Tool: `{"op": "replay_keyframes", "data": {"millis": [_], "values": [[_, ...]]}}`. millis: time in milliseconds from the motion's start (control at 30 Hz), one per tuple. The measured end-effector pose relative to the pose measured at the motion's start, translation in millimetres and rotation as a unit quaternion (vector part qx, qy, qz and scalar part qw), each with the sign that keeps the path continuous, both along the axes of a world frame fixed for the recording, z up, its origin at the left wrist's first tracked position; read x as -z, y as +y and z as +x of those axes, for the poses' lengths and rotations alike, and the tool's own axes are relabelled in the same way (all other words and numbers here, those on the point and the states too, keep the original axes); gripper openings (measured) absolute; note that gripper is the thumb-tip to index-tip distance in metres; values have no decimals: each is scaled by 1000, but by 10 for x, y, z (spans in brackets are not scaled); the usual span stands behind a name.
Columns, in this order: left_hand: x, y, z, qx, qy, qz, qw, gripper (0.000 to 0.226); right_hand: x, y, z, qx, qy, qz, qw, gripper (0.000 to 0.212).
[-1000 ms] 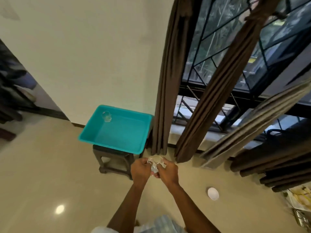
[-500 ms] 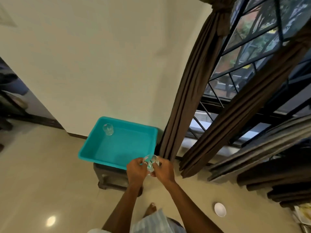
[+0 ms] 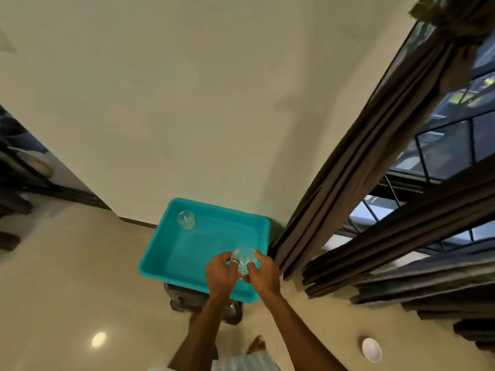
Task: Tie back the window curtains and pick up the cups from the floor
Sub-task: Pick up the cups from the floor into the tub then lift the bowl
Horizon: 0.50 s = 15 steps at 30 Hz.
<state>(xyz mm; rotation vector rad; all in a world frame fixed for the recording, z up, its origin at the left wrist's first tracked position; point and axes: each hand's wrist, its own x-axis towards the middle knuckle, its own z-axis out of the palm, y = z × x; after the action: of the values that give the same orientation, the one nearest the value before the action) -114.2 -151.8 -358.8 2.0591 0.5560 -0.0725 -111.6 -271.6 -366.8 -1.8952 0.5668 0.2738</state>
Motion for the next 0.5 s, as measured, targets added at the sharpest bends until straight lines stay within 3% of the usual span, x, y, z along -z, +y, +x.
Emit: {"op": "replay_keyframes", "data": {"millis": [333,500], "values": [[459,824,834,55,62,-43,996,37,117,845,773,7,54,-89,995,50],[492,1145,1163,67,80,-58,993,46,388,1238,1145,35,94,-70,992,36]]}}
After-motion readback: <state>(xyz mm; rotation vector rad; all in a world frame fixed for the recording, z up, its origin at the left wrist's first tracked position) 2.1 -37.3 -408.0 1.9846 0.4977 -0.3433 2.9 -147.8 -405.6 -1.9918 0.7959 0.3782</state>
